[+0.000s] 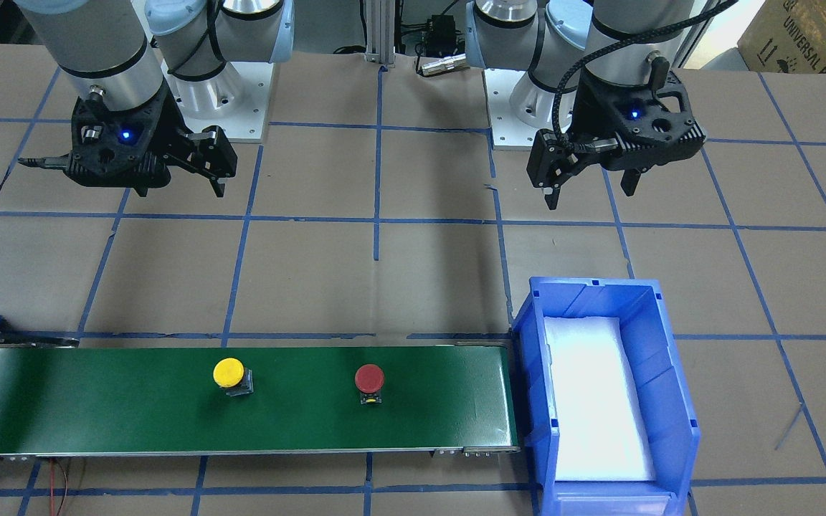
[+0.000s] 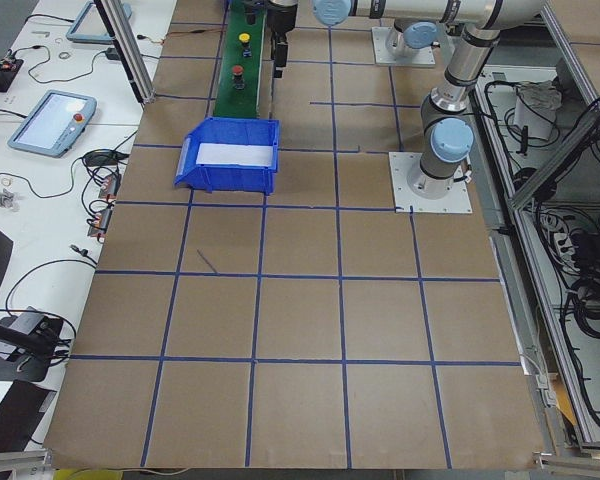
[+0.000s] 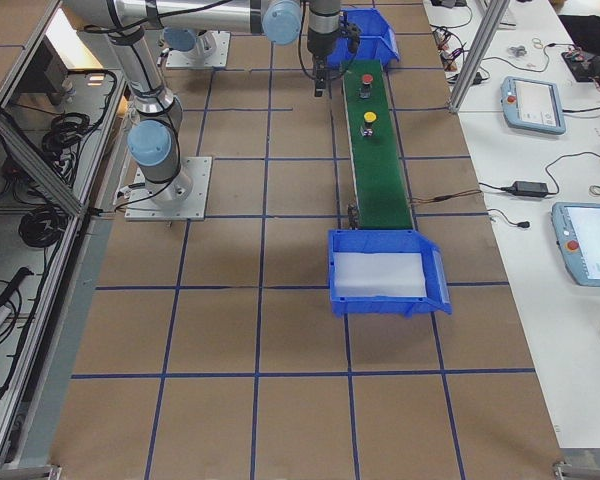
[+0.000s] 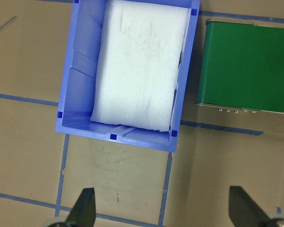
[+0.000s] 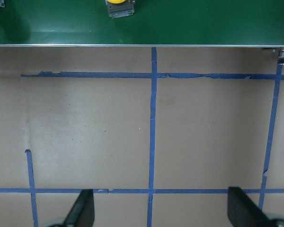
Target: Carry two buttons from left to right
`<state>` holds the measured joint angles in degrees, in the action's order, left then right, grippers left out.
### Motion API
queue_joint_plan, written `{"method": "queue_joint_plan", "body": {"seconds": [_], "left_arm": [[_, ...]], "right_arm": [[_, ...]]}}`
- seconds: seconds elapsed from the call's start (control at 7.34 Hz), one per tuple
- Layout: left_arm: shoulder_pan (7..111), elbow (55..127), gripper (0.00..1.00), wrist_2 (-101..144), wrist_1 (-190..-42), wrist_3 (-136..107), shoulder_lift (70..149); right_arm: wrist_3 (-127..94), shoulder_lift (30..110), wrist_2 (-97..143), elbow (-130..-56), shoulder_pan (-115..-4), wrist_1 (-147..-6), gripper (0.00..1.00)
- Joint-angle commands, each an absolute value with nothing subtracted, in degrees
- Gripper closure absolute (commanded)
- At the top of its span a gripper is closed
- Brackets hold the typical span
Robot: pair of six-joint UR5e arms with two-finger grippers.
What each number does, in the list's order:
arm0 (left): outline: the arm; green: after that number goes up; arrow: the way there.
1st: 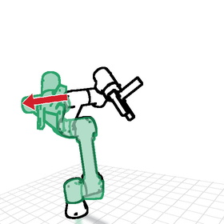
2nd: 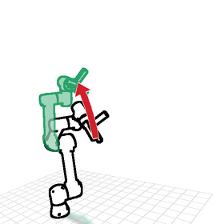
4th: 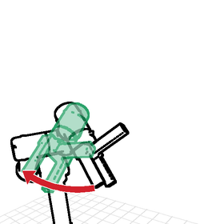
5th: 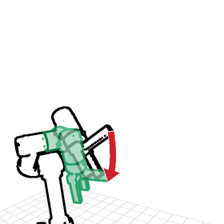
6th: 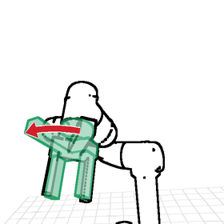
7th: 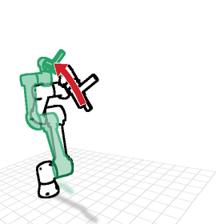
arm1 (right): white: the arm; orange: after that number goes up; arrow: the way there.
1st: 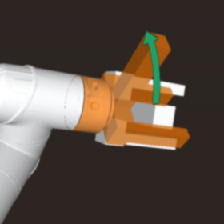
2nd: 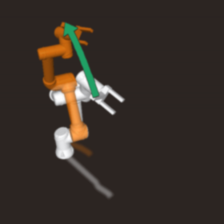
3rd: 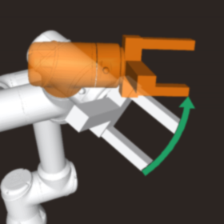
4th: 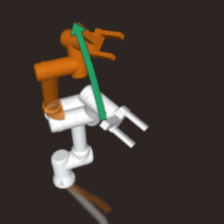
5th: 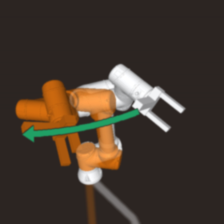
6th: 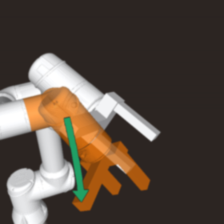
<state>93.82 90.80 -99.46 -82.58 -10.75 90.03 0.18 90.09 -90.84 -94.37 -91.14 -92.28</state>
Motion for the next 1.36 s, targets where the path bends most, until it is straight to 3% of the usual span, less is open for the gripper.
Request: {"method": "queue_joint_plan", "body": {"seconds": [0.0, 0.41, 1.23], "left_arm": [[93.35, 89.31, 0.0, -97.85, -82.62, -10.55, 90.36], [87.81, 89.64, 0.0, -91.93, -86.39, -2.92, 88.78], [90.09, 90.7, 0.0, -92.11, -86.57, -2.2, 89.12]], "right_arm": [[0.18, 90.09, -91.05, -94.22, -91.14, -92.29, 0.0], [0.18, 90.09, -91.05, -94.31, -91.14, -92.29, 0.0], [7.87, 86.86, -93.95, -92.91, -88.26, -97.65, 0.0]]}}
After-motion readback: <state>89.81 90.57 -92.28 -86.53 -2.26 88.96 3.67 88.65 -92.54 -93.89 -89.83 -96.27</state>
